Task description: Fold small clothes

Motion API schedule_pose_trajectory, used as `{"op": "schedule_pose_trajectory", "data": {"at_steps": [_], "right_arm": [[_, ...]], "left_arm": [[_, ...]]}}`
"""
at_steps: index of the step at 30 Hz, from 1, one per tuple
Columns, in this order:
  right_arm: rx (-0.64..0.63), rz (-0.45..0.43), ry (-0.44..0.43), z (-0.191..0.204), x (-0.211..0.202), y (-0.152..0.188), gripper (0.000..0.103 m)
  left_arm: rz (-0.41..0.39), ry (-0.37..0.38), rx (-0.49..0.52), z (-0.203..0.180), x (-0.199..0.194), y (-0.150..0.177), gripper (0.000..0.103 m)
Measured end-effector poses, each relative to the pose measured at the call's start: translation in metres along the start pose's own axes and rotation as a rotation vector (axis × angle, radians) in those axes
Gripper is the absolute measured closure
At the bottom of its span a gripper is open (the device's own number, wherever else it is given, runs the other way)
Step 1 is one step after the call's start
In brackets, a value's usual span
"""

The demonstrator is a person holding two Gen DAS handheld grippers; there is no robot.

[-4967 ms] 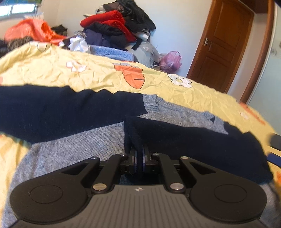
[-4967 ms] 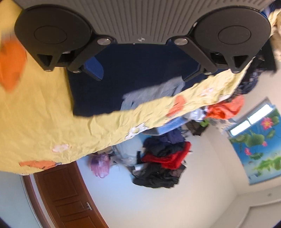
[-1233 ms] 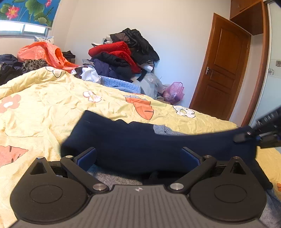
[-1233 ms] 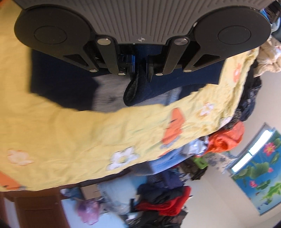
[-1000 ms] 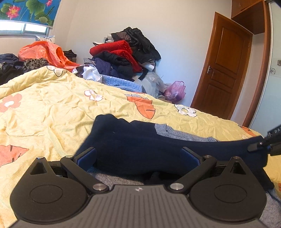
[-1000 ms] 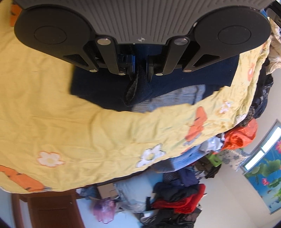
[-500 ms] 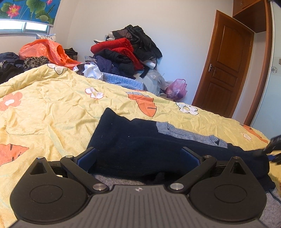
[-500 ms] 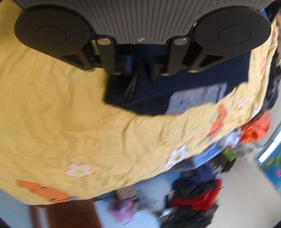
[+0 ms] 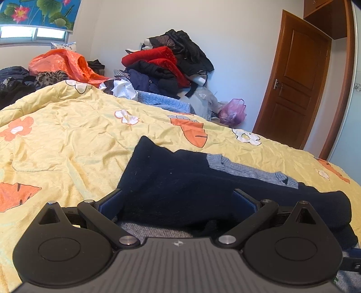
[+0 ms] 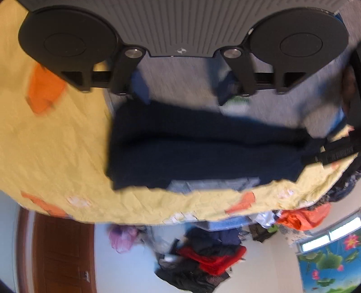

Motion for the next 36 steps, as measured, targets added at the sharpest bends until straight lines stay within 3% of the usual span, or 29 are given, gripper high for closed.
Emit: {"op": "schedule_pose_trajectory", "data": {"at_steps": [1, 3, 5, 6, 8, 11, 14, 17, 21, 23, 25, 27, 30, 32, 36], "right_arm": [[0.025, -0.013, -0.002, -0.010, -0.007, 0.002, 0.040], [0.097, 0.001, 0.084, -0.025, -0.019, 0.001, 0.043], [0.143, -0.021, 0.162, -0.027, -0.034, 0.000, 0.038], [0.136, -0.039, 0.122, -0.023, -0.042, 0.001, 0.037], [0.122, -0.020, 0.009, -0.010, -0.049, 0.006, 0.023], [0.078, 0.049, -0.120, 0.014, -0.050, 0.019, 0.018], [0.015, 0.131, -0.139, 0.030, -0.045, 0.043, 0.017], [-0.105, 0.090, -0.022, 0.032, -0.057, 0.068, 0.013], [-0.096, 0.110, 0.169, 0.016, -0.079, 0.087, 0.010], [-0.084, 0.085, 0.155, 0.017, -0.097, 0.094, 0.011], [-0.160, 0.061, 0.120, 0.035, -0.113, 0.105, 0.011], [-0.297, 0.033, 0.131, 0.059, -0.122, 0.119, 0.008], [-0.536, 0.053, 0.253, 0.087, -0.113, 0.143, 0.007], [-0.626, 0.012, 0.304, 0.087, -0.119, 0.154, 0.001], [-0.526, 0.113, 0.360, 0.047, -0.140, 0.154, 0.001]], "left_arm": [[0.003, -0.001, 0.002, 0.000, 0.000, 0.000, 0.001], [0.007, -0.004, 0.005, -0.001, 0.001, 0.000, 0.001], [0.011, -0.010, 0.009, -0.002, 0.002, 0.000, 0.001], [0.013, -0.013, 0.009, -0.002, 0.002, 0.000, 0.001], [0.021, -0.021, 0.011, -0.002, 0.003, -0.001, 0.001], [0.038, -0.044, 0.013, -0.003, 0.005, -0.001, 0.001], [0.045, -0.071, 0.015, -0.003, 0.005, 0.000, 0.001], [0.058, -0.084, 0.009, -0.001, 0.006, 0.000, 0.001], [0.075, -0.123, -0.014, 0.002, 0.005, 0.002, 0.001], [0.041, -0.158, -0.025, 0.003, -0.005, 0.004, 0.001], [-0.024, -0.186, -0.030, 0.003, -0.024, 0.009, 0.001], [-0.042, -0.161, -0.029, 0.001, -0.044, 0.016, 0.001], [-0.003, -0.072, 0.022, -0.005, -0.073, 0.030, 0.001], [0.013, -0.043, 0.095, -0.009, -0.091, 0.044, 0.001], [0.069, -0.033, 0.196, -0.001, -0.124, 0.067, 0.001]]}}
Point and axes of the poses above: each gripper's, at about its wrist camera, not at the fingertips, and x roughly the way its jaws point, z to its left, y to its underside, the point moved 3 cm from there along x, roughly the way its jaws point, and after that the axes turned 11 degrees about z, right-handed, at the moved point
